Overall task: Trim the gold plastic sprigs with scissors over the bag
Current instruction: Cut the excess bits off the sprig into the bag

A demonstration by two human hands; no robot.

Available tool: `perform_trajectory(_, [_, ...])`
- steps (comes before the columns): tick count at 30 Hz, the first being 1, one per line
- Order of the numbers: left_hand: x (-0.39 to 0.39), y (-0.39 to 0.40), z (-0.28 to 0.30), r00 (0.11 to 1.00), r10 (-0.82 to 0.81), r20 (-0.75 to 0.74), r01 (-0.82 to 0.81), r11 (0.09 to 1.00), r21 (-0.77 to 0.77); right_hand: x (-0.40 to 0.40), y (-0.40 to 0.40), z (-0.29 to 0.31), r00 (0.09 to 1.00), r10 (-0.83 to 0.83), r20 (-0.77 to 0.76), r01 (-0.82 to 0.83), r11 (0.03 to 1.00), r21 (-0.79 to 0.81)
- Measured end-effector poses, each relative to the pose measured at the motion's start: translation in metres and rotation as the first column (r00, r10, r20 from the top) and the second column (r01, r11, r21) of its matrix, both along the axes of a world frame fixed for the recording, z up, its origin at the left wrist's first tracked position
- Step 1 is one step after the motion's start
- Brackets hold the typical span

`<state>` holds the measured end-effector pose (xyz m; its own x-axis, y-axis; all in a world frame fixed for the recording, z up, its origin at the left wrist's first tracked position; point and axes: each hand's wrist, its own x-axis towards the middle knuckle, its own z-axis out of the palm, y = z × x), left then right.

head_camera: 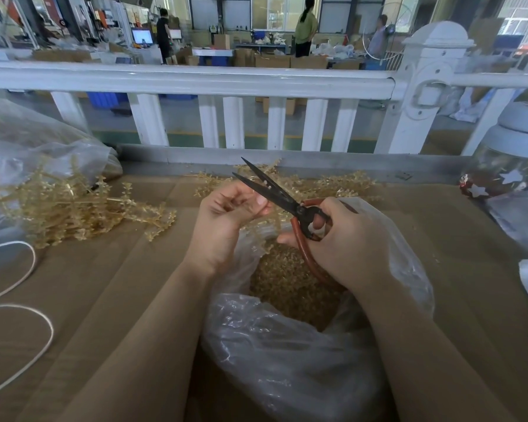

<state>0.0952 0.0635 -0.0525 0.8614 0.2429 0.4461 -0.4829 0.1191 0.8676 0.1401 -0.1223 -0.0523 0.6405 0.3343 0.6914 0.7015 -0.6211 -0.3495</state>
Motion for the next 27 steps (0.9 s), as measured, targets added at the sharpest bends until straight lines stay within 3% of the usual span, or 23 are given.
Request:
perform_trajectory(8, [-0.003, -0.003, 0.004, 1.0, -0.004, 0.008, 0.005, 0.999, -0.039, 0.0, 0.001, -0.002, 0.998, 0.033, 0.048, -0.035, 0.998, 0.048])
perform_trajectory(13, [-0.002, -0.005, 0.005, 0.999, 0.046, 0.012, -0.046, 0.998, -0.04, 0.002, 0.001, -0.005, 0.999, 0.042, 0.004, -0.042, 0.998, 0.044])
perform_trajectory(17, [-0.002, -0.01, 0.005, 0.998, -0.002, 0.063, 0.002, 1.0, 0.005, 0.002, 0.002, -0.005, 0.998, 0.061, -0.036, -0.059, 0.998, 0.034])
perform_trajectory(27, [-0.001, -0.01, 0.007, 0.996, 0.009, 0.087, -0.009, 1.0, 0.003, 0.001, 0.003, -0.002, 1.0, 0.014, -0.017, -0.014, 1.0, 0.0])
